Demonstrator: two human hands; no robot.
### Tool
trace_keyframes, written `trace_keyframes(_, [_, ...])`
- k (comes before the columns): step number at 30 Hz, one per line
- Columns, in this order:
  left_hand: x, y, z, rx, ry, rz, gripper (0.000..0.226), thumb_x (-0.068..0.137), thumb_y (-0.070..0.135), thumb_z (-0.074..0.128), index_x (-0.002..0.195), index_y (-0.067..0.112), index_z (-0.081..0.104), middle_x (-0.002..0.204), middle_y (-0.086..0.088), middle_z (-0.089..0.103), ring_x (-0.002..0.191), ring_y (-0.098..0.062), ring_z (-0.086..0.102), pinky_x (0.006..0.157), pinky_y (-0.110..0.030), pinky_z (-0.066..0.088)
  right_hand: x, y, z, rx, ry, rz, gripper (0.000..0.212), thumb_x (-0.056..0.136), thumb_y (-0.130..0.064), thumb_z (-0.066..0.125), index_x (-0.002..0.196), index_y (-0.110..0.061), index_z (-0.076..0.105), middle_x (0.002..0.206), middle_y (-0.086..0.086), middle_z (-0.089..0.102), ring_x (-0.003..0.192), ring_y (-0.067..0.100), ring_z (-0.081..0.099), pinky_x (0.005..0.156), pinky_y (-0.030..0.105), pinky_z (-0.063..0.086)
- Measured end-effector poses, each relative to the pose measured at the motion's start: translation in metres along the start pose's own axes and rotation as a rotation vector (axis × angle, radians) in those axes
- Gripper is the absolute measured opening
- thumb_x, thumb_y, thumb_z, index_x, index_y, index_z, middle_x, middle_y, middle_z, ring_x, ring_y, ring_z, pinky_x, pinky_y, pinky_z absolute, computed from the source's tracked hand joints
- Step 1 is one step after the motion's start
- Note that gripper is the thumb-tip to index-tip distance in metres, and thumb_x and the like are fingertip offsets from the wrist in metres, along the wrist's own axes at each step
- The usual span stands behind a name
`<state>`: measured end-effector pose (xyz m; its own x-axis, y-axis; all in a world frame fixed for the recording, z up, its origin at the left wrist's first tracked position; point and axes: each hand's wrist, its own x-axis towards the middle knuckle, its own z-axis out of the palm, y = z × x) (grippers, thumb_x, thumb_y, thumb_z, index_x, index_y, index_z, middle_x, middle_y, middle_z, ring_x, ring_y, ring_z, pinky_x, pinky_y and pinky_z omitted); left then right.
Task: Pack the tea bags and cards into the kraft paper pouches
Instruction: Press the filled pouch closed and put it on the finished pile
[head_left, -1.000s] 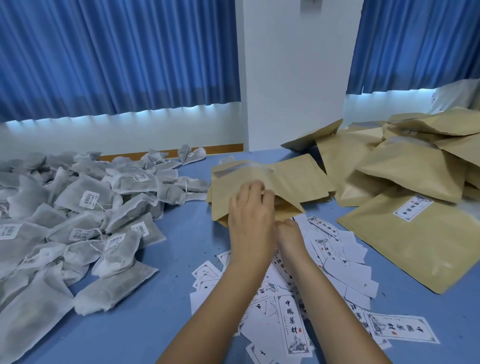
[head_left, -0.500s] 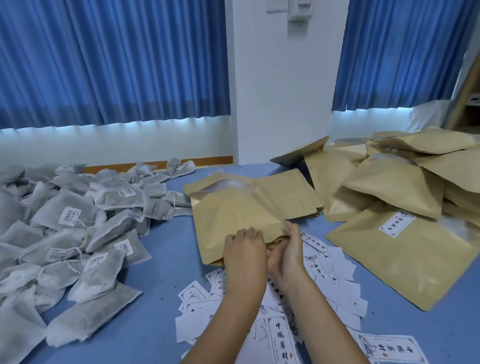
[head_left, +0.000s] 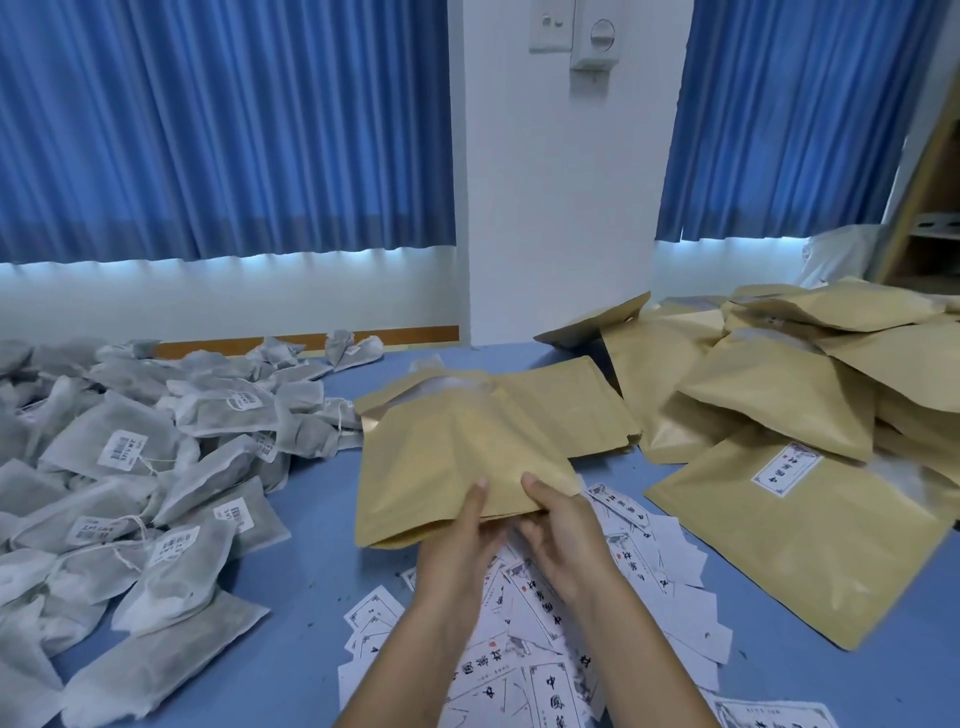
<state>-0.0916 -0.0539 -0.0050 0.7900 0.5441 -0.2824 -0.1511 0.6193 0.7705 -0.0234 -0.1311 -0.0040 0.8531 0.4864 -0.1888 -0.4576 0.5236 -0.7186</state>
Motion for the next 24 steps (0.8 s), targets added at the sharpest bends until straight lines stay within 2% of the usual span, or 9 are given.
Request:
trace_keyframes(3, [0.009,0.008,-0.01,-0.141,0.085,0.041,0.031,0.089,0.009,0.063,0.118,0.0,0.057,0.116,-0.015,0.066,0.104,-0.026,0.065,0.075,-0.033,0.053,-0.001,0.003,0.002,-0.078,-0.003,0.014,0.019,0.093,0.002,0.053,0.111,0.006,0.058,0.106,0.022,0.068,0.09,0.027,0.068,0.066,0.03,0.059])
trace_keyframes(5, [0.012,0.009,-0.013,-0.157,0.144,0.031,0.035,0.091,0.005,0.06,0.125,-0.001,0.052,0.122,-0.016,0.061,0.108,-0.028,0.061,0.071,-0.032,0.052,-0.002,0.002,-0.002,-0.154,0.059,-0.001,0.013,0.094,-0.002,0.055,0.101,0.006,0.061,0.094,0.018,0.069,0.083,0.023,0.067,0.061,0.025,0.058])
trace_keyframes(9, [0.016,0.007,-0.015,-0.196,0.178,0.02,0.025,0.09,0.003,0.06,0.115,0.003,0.056,0.123,-0.015,0.061,0.109,-0.027,0.06,0.072,-0.031,0.05,0.0,-0.002,-0.01,-0.278,0.145,-0.046,0.013,0.091,-0.004,0.061,0.081,0.002,0.066,0.072,0.007,0.068,0.064,0.014,0.062,0.055,0.019,0.053])
trace_keyframes(13, [0.019,0.004,-0.016,-0.283,0.146,-0.03,0.035,0.09,0.0,0.059,0.125,0.0,0.053,0.122,-0.015,0.062,0.106,-0.027,0.061,0.08,-0.037,0.05,0.001,0.002,-0.011,-0.583,0.236,-0.169,0.031,0.092,-0.011,0.062,0.061,-0.007,0.06,0.055,0.006,0.053,0.045,0.014,0.043,0.044,0.02,0.035])
trace_keyframes(16, [0.02,0.002,-0.016,-0.31,0.105,-0.05,0.032,0.091,0.0,0.058,0.122,-0.001,0.054,0.119,-0.016,0.063,0.102,-0.026,0.063,0.084,-0.038,0.05,0.002,0.002,-0.013,-0.499,0.264,-0.161,0.032,0.089,-0.013,0.065,0.059,-0.007,0.056,0.053,0.007,0.049,0.042,0.014,0.04,0.038,0.018,0.032])
trace_keyframes(18, [0.02,0.001,-0.014,-0.319,0.087,-0.052,0.027,0.091,0.001,0.058,0.118,0.0,0.056,0.117,-0.016,0.065,0.102,-0.026,0.064,0.079,-0.036,0.051,-0.001,0.003,-0.01,-0.366,0.235,-0.09,0.021,0.085,-0.014,0.071,0.069,-0.004,0.063,0.06,0.007,0.056,0.046,0.014,0.045,0.041,0.018,0.038])
trace_keyframes(21, [0.018,-0.003,-0.013,-0.308,0.067,-0.068,0.027,0.092,0.003,0.057,0.118,0.002,0.055,0.114,-0.015,0.066,0.099,-0.025,0.065,0.08,-0.036,0.051,-0.003,0.01,-0.007,-0.346,0.2,-0.06,0.011,0.082,-0.009,0.074,0.086,-0.001,0.069,0.071,0.008,0.067,0.057,0.016,0.06,0.052,0.024,0.048])
trace_keyframes(23, [0.017,-0.004,-0.012,-0.272,0.064,-0.085,0.024,0.091,0.005,0.059,0.115,0.003,0.056,0.11,-0.014,0.067,0.096,-0.025,0.066,0.081,-0.036,0.05,-0.003,0.011,-0.007,-0.355,0.235,-0.094,0.008,0.082,-0.005,0.072,0.087,0.0,0.069,0.078,0.012,0.069,0.067,0.022,0.064,0.066,0.033,0.054])
trace_keyframes(24, [0.017,-0.004,-0.013,-0.255,0.063,-0.095,0.021,0.091,0.006,0.06,0.112,0.004,0.057,0.109,-0.013,0.067,0.095,-0.024,0.066,0.08,-0.035,0.051,-0.002,0.011,-0.007,-0.354,0.254,-0.108,0.007,0.082,-0.004,0.072,0.085,0.0,0.068,0.077,0.013,0.068,0.065,0.022,0.062,0.066,0.033,0.052])
